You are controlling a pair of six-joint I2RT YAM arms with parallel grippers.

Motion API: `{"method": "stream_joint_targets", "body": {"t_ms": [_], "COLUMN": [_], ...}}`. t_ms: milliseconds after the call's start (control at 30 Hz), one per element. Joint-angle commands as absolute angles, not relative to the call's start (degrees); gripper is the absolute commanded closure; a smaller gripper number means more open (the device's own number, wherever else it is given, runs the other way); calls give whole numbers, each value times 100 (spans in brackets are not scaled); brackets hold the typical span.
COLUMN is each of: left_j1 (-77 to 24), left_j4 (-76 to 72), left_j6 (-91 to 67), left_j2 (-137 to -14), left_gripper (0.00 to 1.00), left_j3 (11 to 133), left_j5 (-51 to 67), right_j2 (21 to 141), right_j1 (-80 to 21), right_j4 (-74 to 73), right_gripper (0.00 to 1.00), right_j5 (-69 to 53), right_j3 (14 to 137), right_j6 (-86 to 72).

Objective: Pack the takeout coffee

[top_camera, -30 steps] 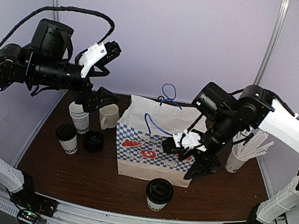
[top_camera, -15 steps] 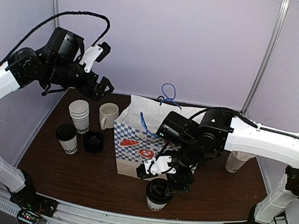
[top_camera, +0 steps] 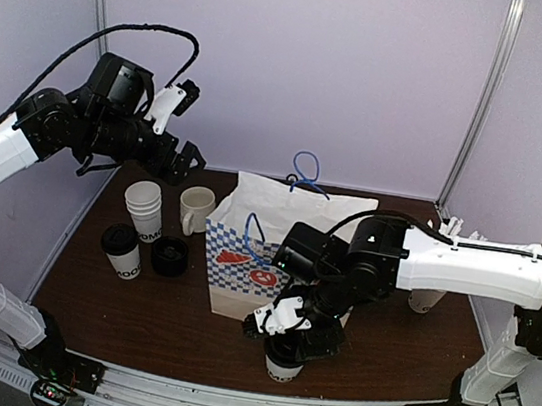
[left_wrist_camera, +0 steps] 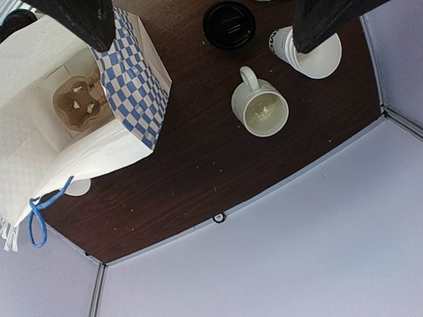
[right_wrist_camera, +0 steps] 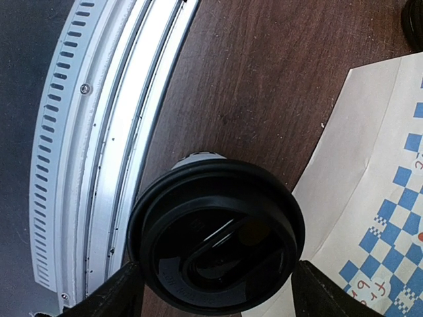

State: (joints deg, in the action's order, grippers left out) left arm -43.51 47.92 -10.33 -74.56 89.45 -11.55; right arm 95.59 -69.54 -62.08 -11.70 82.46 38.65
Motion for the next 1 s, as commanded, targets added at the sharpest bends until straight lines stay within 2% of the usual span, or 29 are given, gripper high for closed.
{"method": "stream_joint_targets", "body": {"t_ms": [0,967], "left_j1": [-4307,-4307], "left_j4": [4519,4518], "left_j6": [-1119,-1129], "left_j2": [-7422,-7479], "left_gripper": [2,2], "left_j3": [8871,8729], "left_j5": [-1065,-951], "right_j2": [9615,9774], "right_j1": [-7005,-7214], "right_j4": [-6054,-5983], "right_gripper": [21,16], "right_j5": [-1019,-878], "right_j3": [8192,8093], "right_j6": [3843,3904]}}
